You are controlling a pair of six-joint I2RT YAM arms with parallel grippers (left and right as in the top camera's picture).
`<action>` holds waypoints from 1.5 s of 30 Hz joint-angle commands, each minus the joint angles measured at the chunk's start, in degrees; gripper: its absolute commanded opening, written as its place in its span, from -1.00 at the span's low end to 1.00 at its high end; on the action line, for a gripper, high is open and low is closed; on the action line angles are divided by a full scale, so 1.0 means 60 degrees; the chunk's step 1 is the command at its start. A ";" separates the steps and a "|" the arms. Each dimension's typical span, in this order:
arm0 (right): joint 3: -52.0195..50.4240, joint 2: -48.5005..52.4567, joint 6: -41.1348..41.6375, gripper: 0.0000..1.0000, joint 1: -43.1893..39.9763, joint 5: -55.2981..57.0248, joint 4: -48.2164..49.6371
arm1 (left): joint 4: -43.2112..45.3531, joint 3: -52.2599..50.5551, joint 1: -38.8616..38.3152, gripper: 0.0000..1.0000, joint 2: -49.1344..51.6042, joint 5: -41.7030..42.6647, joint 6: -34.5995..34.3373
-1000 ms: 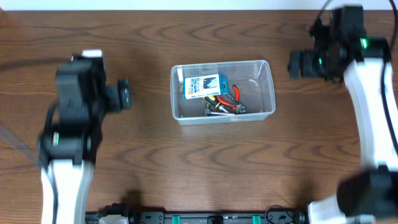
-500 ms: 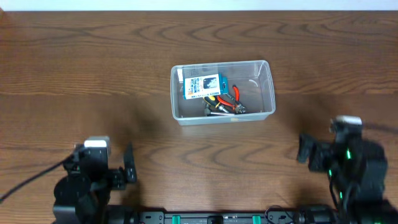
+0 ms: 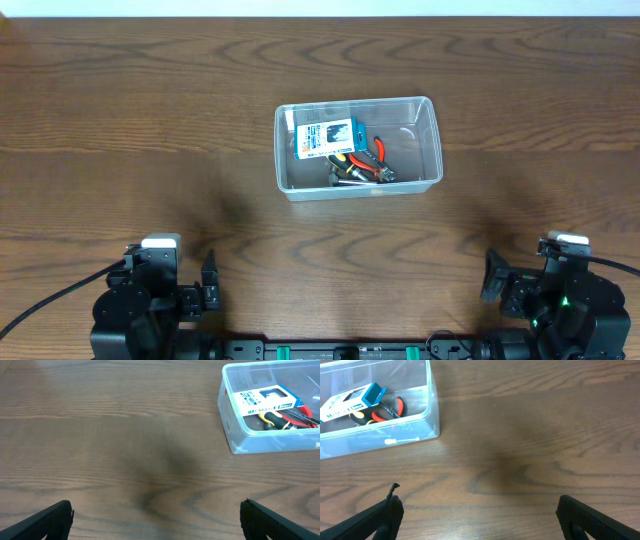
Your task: Pack container
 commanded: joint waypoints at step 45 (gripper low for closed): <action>-0.7020 -0.3020 -0.2208 0.99 0.0127 -0.0495 0.9322 | -0.0066 -0.0025 -0.0025 0.96 -0.0051 0.0058 0.0157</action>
